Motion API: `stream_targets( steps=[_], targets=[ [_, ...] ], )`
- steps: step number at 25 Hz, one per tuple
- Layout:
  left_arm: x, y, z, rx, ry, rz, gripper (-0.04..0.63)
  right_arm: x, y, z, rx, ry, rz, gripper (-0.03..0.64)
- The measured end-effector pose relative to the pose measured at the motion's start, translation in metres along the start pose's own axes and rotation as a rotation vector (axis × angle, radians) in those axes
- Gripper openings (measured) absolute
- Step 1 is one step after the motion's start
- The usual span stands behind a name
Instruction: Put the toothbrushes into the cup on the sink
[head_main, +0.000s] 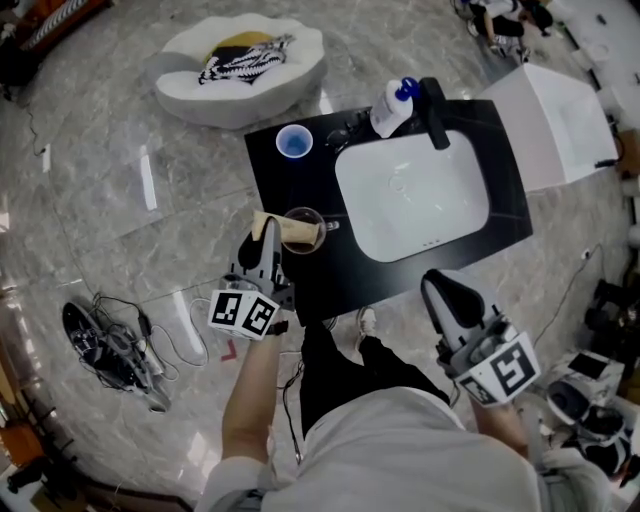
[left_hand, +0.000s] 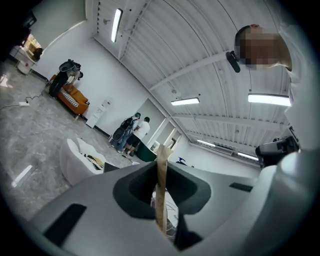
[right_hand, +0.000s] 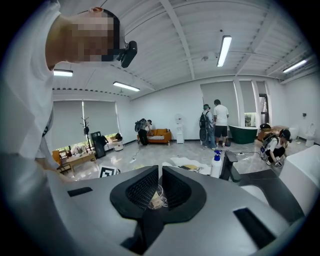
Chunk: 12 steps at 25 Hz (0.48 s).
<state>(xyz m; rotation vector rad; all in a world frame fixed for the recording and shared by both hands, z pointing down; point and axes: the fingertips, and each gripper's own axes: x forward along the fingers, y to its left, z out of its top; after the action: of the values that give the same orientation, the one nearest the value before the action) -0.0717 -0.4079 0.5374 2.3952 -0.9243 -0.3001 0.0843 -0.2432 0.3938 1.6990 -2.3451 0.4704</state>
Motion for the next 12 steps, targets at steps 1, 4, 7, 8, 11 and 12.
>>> stream_targets(
  steps=[1,4,7,8,11,12],
  targets=[
    [0.0009,0.0004,-0.0014,-0.006,-0.001,-0.004,0.041,-0.0002,-0.0007,-0.0002,0.001,0.001,-0.004,0.049],
    [0.0042,0.0025,-0.0025,-0.022,-0.017,-0.010,0.041,-0.0005,-0.0038,-0.0017,0.000,0.007,-0.014,0.049],
    [0.0066,0.0025,-0.0032,-0.024,-0.022,-0.016,0.042,-0.0021,-0.0062,-0.0033,0.001,0.010,-0.019,0.049],
    [0.0070,0.0019,-0.0037,-0.024,-0.021,-0.021,0.042,-0.0028,-0.0070,-0.0034,0.001,0.011,-0.021,0.049],
    [0.0079,0.0010,-0.0045,-0.030,-0.019,-0.028,0.079,-0.0053,-0.0098,-0.0040,0.002,0.014,-0.026,0.049],
    [0.0077,0.0012,-0.0044,-0.029,-0.018,-0.025,0.099,-0.0058,-0.0103,-0.0040,0.002,0.015,-0.027,0.049]
  ],
)
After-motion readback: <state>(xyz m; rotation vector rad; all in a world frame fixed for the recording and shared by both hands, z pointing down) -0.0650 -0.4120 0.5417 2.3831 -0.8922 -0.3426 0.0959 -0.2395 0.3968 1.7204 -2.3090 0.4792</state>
